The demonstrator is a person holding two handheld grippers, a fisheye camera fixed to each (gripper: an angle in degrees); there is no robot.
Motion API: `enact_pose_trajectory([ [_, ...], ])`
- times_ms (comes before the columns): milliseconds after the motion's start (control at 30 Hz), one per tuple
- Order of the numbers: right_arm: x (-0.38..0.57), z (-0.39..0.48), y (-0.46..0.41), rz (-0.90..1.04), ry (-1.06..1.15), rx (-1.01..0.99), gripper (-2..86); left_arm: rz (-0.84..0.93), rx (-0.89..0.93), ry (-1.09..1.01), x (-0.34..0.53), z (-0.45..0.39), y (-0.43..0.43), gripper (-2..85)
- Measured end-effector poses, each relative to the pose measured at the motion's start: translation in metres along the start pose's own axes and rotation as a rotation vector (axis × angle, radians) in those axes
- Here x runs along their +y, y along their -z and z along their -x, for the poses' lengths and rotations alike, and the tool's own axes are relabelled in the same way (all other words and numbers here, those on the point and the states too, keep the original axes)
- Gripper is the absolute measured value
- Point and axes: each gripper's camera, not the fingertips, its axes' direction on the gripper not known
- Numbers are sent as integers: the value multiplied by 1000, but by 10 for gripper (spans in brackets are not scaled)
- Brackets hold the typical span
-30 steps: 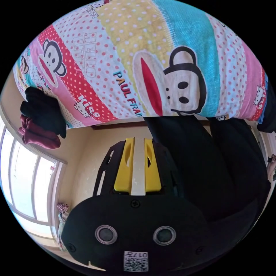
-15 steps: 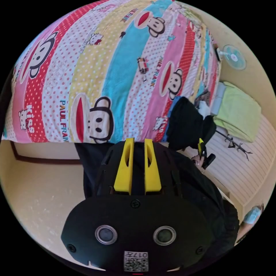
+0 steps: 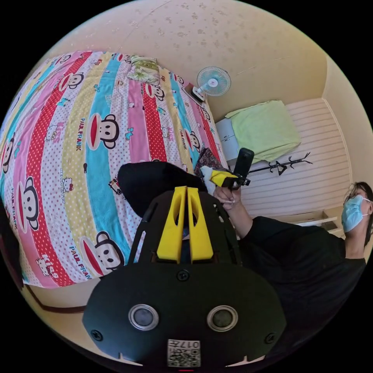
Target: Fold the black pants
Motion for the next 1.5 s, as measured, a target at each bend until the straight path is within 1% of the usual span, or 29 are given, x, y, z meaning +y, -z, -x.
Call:
enact_pose_trajectory([
  [100,38,-13,13,-38,-128,49,26,82,12,-21,19,-3,-26,-10],
  [133,60,-18,24,-38,-189,107,31,103,3,-32,23,-5,-32,-10],
  [167,87,-20,39,-36,-263,224,38,144,-17,-53,31,-8,-46,-10],
  [200,101,-20,47,-37,-305,296,42,188,-36,-72,39,-12,-61,-10],
  [267,162,-14,83,-69,-494,569,60,250,-56,-102,48,-18,-84,-10],
  [300,178,-12,92,-81,-551,626,64,285,-71,-123,54,-25,-100,-10],
  [333,211,-9,107,-111,-681,719,73,300,-78,-133,56,-28,-108,-10],
  [367,242,-6,118,-141,-795,758,82,321,-89,-150,60,-35,-123,-10],
  [467,305,-5,123,-203,-997,773,96,357,-73,-207,65,-55,-159,-10],
  [533,328,-11,112,-213,-1052,766,104,368,-58,-236,68,-67,-178,-10],
  [633,343,-30,84,-267,-1068,641,119,399,-24,-268,75,-85,-207,-10],
  [733,356,-35,71,-424,-1176,560,120,421,12,-283,87,-99,-227,-10],
  [800,353,-18,72,-481,-1144,548,112,440,45,-321,99,-112,-236,-9],
  [833,346,0,74,-518,-1063,537,100,443,48,-337,103,-116,-237,-9],
  [867,339,21,78,-580,-956,486,83,445,42,-376,111,-124,-238,-8],
  [933,331,46,84,-675,-825,393,57,436,9,-437,125,-138,-239,-6],
  [1000,319,61,90,-705,-717,308,38,403,-19,-500,141,-156,-238,4],
  [1067,292,79,97,-732,-551,199,21,359,-8,-534,153,-169,-234,42],
  [1100,283,84,98,-735,-512,175,18,326,-3,-549,160,-178,-229,66],
  [1167,239,109,96,-715,-356,89,11,270,-28,-572,171,-190,-219,102],
  [1233,202,135,86,-673,-245,46,8,196,-105,-599,185,-204,-205,131],
  [1300,165,162,68,-609,-146,9,7,72,-249,-628,204,-220,-184,159],
  [1367,121,199,35,-506,-49,-6,8,-13,-350,-645,219,-231,-171,165],
  [1433,95,225,4,-447,0,1,10,-61,-402,-662,232,-240,-164,158],
  [1467,83,238,-17,-408,20,-12,13,-82,-410,-673,240,-247,-160,107],
  [1500,77,244,-27,-386,32,-18,15,-156,-445,-644,250,-251,-150,66],
])
